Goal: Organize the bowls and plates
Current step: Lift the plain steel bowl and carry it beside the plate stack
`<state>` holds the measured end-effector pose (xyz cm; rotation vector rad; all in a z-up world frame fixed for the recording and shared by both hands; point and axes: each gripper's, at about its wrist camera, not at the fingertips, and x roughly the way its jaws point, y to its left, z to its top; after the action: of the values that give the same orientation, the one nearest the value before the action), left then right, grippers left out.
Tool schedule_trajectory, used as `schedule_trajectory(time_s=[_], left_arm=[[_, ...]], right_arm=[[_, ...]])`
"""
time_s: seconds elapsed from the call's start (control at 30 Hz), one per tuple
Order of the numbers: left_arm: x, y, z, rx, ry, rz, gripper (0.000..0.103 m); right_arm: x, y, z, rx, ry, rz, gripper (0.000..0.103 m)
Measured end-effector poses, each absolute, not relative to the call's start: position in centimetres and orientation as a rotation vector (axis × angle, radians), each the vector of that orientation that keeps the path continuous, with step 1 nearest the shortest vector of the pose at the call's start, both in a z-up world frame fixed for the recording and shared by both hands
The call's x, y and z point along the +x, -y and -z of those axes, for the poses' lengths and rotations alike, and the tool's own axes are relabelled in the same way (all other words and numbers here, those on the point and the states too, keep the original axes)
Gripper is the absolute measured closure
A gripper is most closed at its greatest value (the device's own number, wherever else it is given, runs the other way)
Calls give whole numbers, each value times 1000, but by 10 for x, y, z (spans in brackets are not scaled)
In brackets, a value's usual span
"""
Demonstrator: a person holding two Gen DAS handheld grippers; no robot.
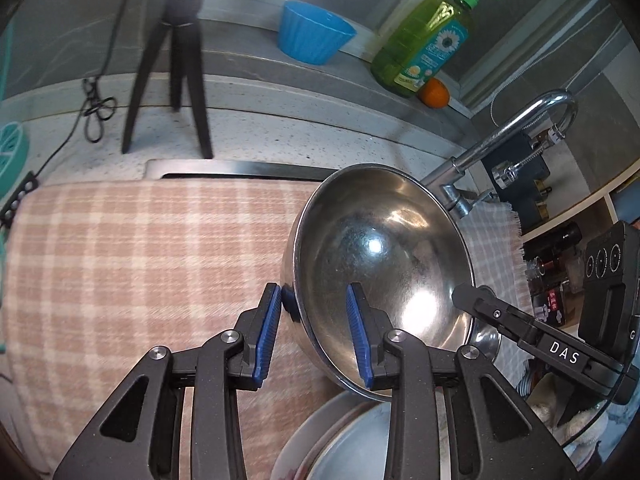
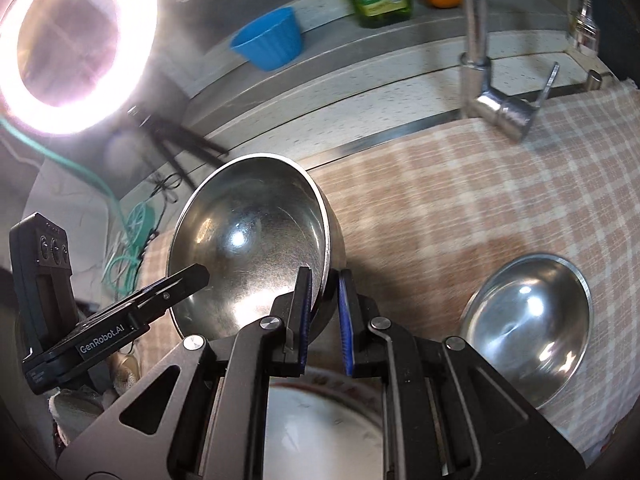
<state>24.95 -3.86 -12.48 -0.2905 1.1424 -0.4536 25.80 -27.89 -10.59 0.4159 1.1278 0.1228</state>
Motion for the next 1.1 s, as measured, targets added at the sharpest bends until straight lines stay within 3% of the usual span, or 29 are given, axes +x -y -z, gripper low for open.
schedule_trajectory(time_s=[0.5, 1.1], left_arm=[[182, -28, 111, -349, -1094, 342, 73], [96, -92, 135, -480, -1115, 187, 73]], right_arm=[[215, 208, 94, 341, -1143, -280, 90], [168, 125, 118, 226, -1252, -452, 90]])
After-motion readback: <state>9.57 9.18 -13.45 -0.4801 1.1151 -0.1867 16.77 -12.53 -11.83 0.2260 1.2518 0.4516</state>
